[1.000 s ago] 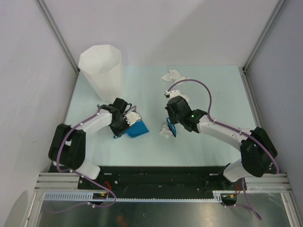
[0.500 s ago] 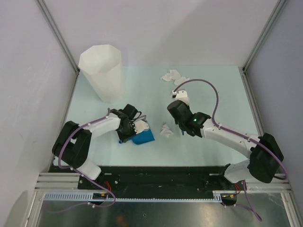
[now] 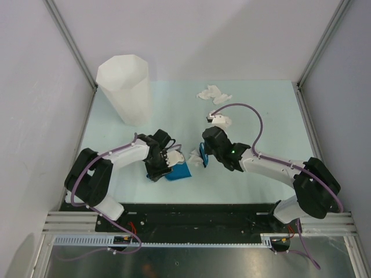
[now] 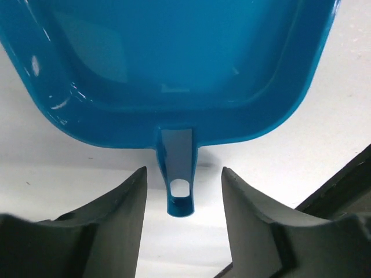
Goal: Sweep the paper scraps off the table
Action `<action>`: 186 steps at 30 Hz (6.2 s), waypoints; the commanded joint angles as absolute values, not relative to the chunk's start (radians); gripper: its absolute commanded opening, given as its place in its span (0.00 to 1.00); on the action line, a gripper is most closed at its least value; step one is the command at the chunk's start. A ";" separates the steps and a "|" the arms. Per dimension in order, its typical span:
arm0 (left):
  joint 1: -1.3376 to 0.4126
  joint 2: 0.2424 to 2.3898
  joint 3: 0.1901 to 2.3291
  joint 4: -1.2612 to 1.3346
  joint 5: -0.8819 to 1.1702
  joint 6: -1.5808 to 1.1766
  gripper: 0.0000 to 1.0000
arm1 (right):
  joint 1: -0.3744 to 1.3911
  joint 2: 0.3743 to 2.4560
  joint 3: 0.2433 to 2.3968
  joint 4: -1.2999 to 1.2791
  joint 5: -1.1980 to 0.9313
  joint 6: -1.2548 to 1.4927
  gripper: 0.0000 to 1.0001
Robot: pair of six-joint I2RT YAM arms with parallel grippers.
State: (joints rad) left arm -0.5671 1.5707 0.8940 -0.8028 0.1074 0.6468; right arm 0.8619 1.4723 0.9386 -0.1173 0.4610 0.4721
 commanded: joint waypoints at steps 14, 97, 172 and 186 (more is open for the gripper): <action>-0.471 1.525 0.730 -0.607 0.253 0.672 0.17 | 0.851 1.448 0.907 -0.080 0.485 0.476 0.00; -0.133 1.597 2.045 -0.922 -0.088 0.409 0.00 | 0.528 0.988 0.864 -0.284 0.331 0.374 0.00; -0.313 1.141 1.186 -0.698 -0.198 0.558 0.00 | 0.801 1.482 0.847 0.181 0.217 -0.326 0.00; -0.537 1.345 0.847 -0.750 -0.043 0.554 0.00 | 0.620 1.308 0.847 0.063 0.345 0.119 0.00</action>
